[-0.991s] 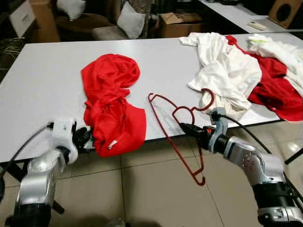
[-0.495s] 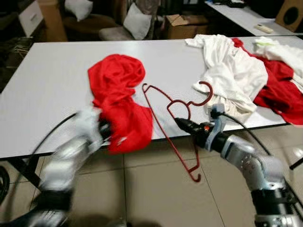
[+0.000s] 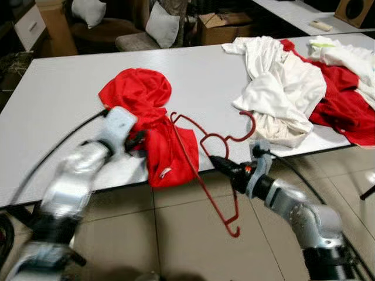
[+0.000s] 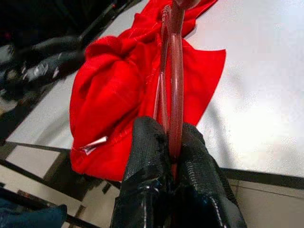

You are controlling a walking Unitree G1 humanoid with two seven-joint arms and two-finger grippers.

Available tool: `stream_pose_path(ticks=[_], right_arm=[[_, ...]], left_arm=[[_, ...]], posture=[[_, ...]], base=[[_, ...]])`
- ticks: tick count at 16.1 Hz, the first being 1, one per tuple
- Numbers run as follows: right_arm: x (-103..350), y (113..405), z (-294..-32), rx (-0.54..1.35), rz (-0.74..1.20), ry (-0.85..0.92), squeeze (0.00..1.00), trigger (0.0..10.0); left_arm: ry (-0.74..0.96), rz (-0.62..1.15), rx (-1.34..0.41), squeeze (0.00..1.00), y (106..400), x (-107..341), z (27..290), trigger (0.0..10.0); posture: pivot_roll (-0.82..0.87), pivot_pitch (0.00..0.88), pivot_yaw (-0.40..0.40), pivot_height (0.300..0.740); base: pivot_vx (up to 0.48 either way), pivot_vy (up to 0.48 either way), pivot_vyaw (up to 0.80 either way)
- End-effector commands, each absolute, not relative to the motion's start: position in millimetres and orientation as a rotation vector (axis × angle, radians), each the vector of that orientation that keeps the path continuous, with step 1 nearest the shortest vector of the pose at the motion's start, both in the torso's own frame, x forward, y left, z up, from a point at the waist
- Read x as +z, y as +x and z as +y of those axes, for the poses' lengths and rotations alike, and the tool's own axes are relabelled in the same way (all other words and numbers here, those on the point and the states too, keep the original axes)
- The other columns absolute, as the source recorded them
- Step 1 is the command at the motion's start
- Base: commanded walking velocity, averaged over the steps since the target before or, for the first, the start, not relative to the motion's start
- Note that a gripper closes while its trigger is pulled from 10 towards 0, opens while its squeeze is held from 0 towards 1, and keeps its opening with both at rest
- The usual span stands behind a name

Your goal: Hang hanger

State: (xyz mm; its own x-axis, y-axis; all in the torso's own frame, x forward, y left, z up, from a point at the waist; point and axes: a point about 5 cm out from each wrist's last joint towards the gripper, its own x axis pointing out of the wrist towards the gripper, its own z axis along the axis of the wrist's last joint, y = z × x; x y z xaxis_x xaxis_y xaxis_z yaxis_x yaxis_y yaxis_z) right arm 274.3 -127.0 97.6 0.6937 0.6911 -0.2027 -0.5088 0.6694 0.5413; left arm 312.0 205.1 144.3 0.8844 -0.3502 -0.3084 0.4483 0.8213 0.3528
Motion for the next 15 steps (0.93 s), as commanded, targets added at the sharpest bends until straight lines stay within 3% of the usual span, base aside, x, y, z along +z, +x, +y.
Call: stream_pose_path(ticks=[1, 5, 7, 8, 10, 11, 12, 13, 15], right_arm=[[94.8, 273.3, -126.0, 0.697, 0.421, 0.473, 0.0, 10.0], [91.6, 272.3, -120.7, 0.726, 0.44, 0.482, 0.0, 10.0], [91.4, 273.8, -118.8, 0.735, 0.441, 0.482, 0.0, 10.0], [92.7, 276.0, -117.0, 0.747, 0.438, 0.48, 0.0, 10.0], [95.3, 279.1, -119.1, 0.752, 0.434, 0.473, 0.0, 10.0], [95.2, 279.7, -122.0, 0.746, 0.436, 0.469, 0.0, 10.0], [95.0, 279.7, -122.9, 0.744, 0.436, 0.467, 0.0, 10.0], [94.9, 279.3, -123.4, 0.744, 0.437, 0.466, 0.0, 10.0], [95.8, 278.5, -125.0, 0.741, 0.433, 0.466, 0.0, 10.0]], left_arm=[[0.373, 0.309, -0.434, 1.0, 298.7, 135.2, 214.9, 10.0], [0.02, 0.485, -0.439, 1.0, 249.5, 105.8, 232.3, 10.0], [-0.065, 0.479, -0.448, 1.0, 243.8, 100.2, 228.6, 10.0], [-0.176, 0.424, -0.447, 1.0, 247.4, 97.5, 218.9, 10.0], [-0.233, 0.347, -0.48, 1.0, 256.2, 91.3, 201.9, 10.0], [-0.235, 0.313, -0.504, 0.53, 261.2, 88.9, 192.0, 10.0], [-0.233, 0.315, -0.516, 0.14, 262.4, 87.3, 187.8, 10.0], [-0.218, 0.325, -0.524, 0.0, 263.2, 85.0, 184.4, 10.0], [-0.19, 0.346, -0.532, 0.0, 266.6, 79.8, 174.2, 10.0]], posture=[[-0.06, 0.0, 0.061, 0.74], [-0.01, 0.0, 0.029, 0.74], [0.0, 0.0, 0.019, 0.74], [0.01, 0.0, 0.007, 0.74], [0.0, 0.0, -0.002, 0.74], [0.0, 0.0, -0.001, 0.74], [0.0, 0.0, -0.001, 0.74], [-0.01, 0.0, 0.003, 0.74], [-0.03, 0.0, 0.011, 0.74]], base=[[0.0, 0.0, 0.0], [0.0, 0.0, 0.0], [0.0, 0.0, 0.0], [0.0, 0.0, 0.0], [0.0, 0.0, 0.0], [0.0, 0.0, 0.0], [0.0, 0.0, 0.0], [0.0, 0.0, 0.0], [0.0, 0.0, 0.0]])
